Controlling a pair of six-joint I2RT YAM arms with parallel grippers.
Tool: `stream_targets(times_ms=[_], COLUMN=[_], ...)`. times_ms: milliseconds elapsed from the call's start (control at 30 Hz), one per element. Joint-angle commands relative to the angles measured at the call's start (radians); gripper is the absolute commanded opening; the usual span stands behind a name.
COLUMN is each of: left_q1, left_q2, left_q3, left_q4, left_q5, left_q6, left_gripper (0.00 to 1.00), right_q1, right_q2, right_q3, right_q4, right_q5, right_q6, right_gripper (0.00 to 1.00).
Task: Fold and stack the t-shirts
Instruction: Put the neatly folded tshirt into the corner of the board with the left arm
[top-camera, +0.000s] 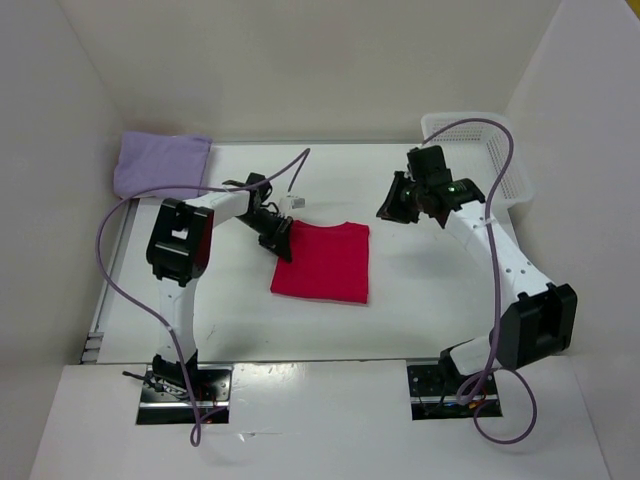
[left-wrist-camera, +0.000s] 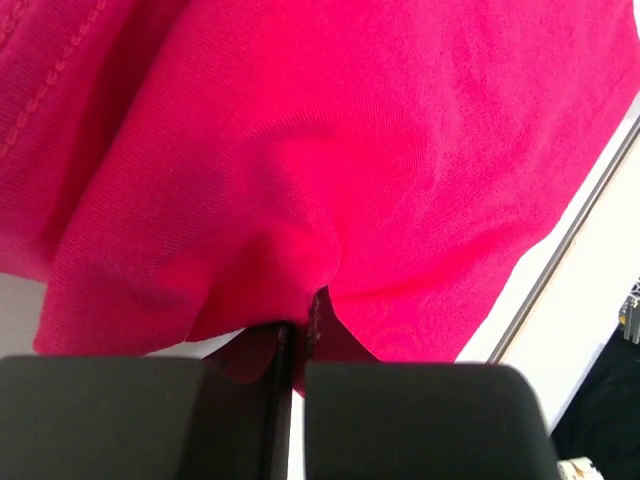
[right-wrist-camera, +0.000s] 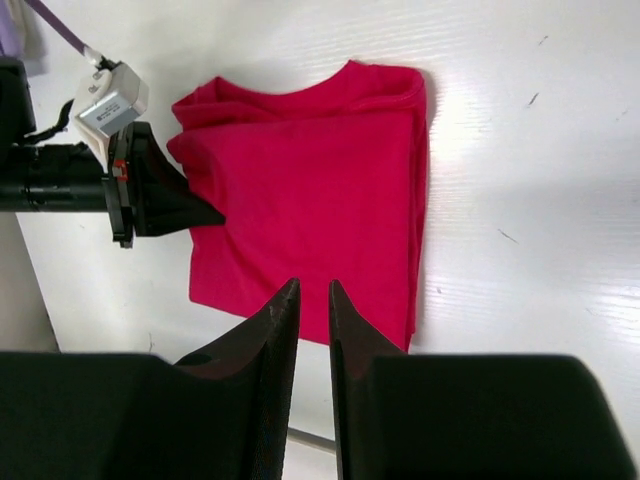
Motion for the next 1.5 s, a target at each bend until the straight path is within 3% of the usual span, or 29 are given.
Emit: stream_targets(times_ms=[0, 200, 333, 500, 767, 1000, 1467], left_q1=[-0.020, 0.025, 0.036, 0.056, 0.099, 0.188, 0.319], left_q2=[0.059, -0.138, -0.185, -0.143, -0.031, 0.029, -0.011], left_q3=[-0.018, 0.039, 0.134, 0.293, 0.464, 0.586, 0.640], left_q4=[-0.006, 0.074, 0.118, 0.175, 0.284, 0.294, 0.310], left_q5=[-0.099, -0.290, -0.612, -0.957, -1.228, -1.276, -1.214], left_q6=[0.049, 0.044, 0.089, 0.196, 0.357, 0.409, 0.439], left_gripper=[0.00, 0.00, 0.00, 0.00, 0.00, 0.00, 0.00], right_q1=[-0.036, -0.074, -0.094, -0.104, -0.122, -0.122, -0.122], right_q2=[-0.051, -0.061, -0.061, -0.029, -0.011, -0.001, 0.026], right_q3=[0.043, 0.043, 0.052, 0.074, 0.083, 0.074, 0.064], right_q4=[-0.033, -0.053, -0.053, -0.062, -0.071, -0.071, -0.080], right_q5=[0.017, 0.017, 0.017, 0.008, 0.008, 0.008, 0.008], right_q6=[-0.004, -0.024, -0.034, -0.053, -0.071, -0.071, -0.080], right_gripper=[0.23, 0.23, 0.23, 0.24, 0.24, 0.24, 0.24])
